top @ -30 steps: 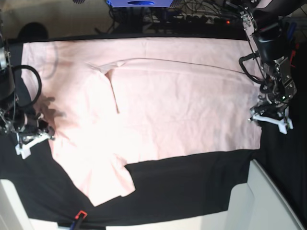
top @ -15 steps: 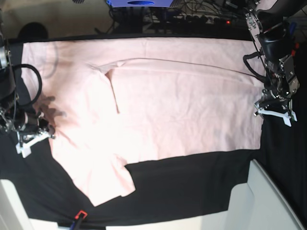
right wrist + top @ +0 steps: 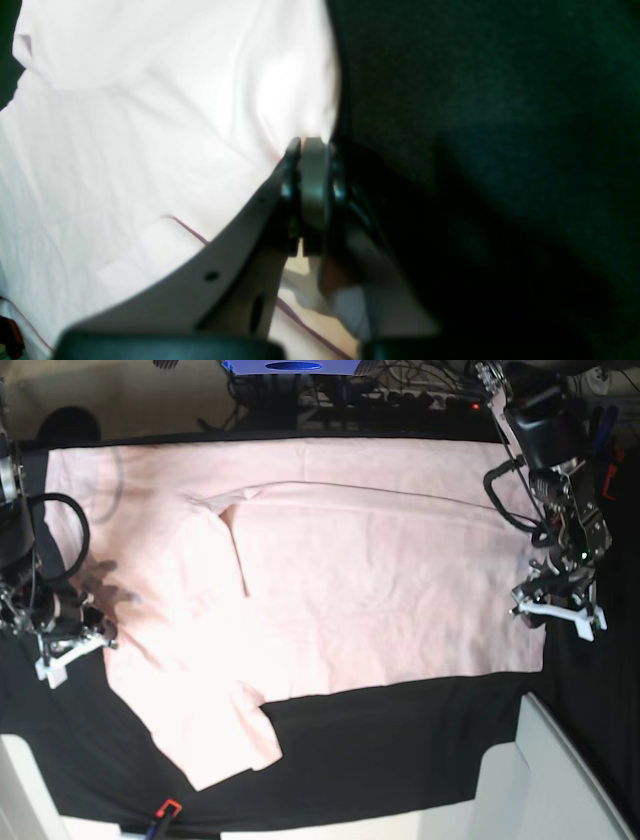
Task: Fold the T-shirt properly
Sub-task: 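Grasp the shirt's side edges with both grippers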
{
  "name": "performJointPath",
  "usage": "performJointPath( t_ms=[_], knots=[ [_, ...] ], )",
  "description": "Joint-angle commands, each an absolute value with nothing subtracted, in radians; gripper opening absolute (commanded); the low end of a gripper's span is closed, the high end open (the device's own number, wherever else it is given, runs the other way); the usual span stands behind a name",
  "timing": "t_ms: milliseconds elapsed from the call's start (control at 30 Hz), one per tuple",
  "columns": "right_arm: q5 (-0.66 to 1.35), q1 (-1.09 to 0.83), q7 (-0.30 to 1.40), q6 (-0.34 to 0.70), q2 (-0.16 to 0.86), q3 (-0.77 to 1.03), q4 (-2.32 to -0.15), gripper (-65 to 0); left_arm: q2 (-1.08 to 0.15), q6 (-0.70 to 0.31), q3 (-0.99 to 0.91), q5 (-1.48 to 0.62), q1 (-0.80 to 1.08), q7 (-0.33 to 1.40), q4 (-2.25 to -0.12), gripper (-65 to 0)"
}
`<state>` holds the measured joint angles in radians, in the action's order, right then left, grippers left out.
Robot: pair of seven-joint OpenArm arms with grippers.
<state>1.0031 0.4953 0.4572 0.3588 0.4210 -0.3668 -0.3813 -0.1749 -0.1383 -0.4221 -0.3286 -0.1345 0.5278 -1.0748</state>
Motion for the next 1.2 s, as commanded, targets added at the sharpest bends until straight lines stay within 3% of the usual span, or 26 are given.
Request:
performJointPath(
  t_ms=[0, 200, 500, 867, 1167],
  knots=[
    [1.012, 0.515, 0.446, 0.369, 0.438, -0.363, -0.39, -64.9, -0.186, -0.143, -0.423, -0.332, -0.165, 0.513, -1.058, -28.4],
    [1.012, 0.51, 0.446, 0.369, 0.438, -0.361, -0.39, -64.9, -0.194, -0.143, -0.423, -0.332, -0.263, 0.495, -0.871, -28.4],
    [1.012, 0.51, 0.446, 0.369, 0.444, -0.363, -0.39, -64.9, -0.259, -0.143, -0.423, -0.331, -0.265, 0.378, -0.748, -28.4],
    [1.012, 0.51, 0.446, 0.369, 0.44, -0.364, -0.39, -64.9, -0.309, -0.143, -0.423, -0.332, -0.257, 0.378, -0.743, -28.4],
    [1.012, 0.51, 0.446, 0.369, 0.443, -0.364, -0.39, -64.9, -0.28, -0.143, -0.421, -0.331, -0.268, 0.377, -0.742, -28.7]
  ],
)
